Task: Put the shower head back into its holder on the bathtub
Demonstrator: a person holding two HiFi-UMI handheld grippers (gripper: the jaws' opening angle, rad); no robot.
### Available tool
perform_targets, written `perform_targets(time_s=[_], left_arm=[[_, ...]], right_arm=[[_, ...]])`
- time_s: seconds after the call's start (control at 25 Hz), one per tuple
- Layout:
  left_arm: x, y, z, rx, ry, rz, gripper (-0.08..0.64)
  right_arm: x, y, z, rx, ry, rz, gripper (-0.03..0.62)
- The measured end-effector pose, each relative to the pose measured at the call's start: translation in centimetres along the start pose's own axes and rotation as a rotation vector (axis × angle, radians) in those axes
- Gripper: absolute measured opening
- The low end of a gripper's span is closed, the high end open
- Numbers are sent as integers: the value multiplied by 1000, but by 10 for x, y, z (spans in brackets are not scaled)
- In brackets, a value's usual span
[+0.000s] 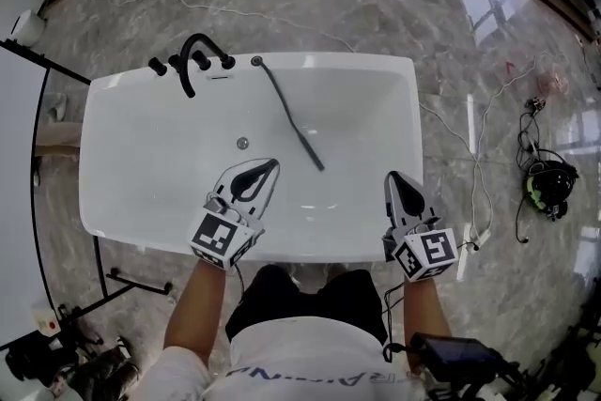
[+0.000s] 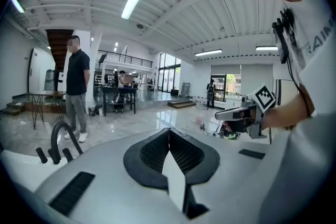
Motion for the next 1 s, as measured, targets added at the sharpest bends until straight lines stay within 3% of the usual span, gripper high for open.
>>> perform_targets(time_s=[0.24,0.52,0.8,1.0], left_arm=[[-57,95,-31,42,94,-59,20],[-115,219,-50,-17,181,-175,20],[-151,384,-51,-181,389,-439,79],[-169,488,-61,-306,493,-562,115]], right_arm=[[-42,96,30,-36,4,-113,9],[-87,203,63,-55,-3,-193,9],[-114,317,95,-59,-33,-304,9],[-136,396,108,-77,-72,-365,9]])
Point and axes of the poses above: the fingertips, and each gripper's own axes: x backward along the fingers, z to its right, y out of its underside, the point moved 1 cm from there along x, backward along the fingers, and after that the axes turned 10 degrees about z, right-handed, at the moved point
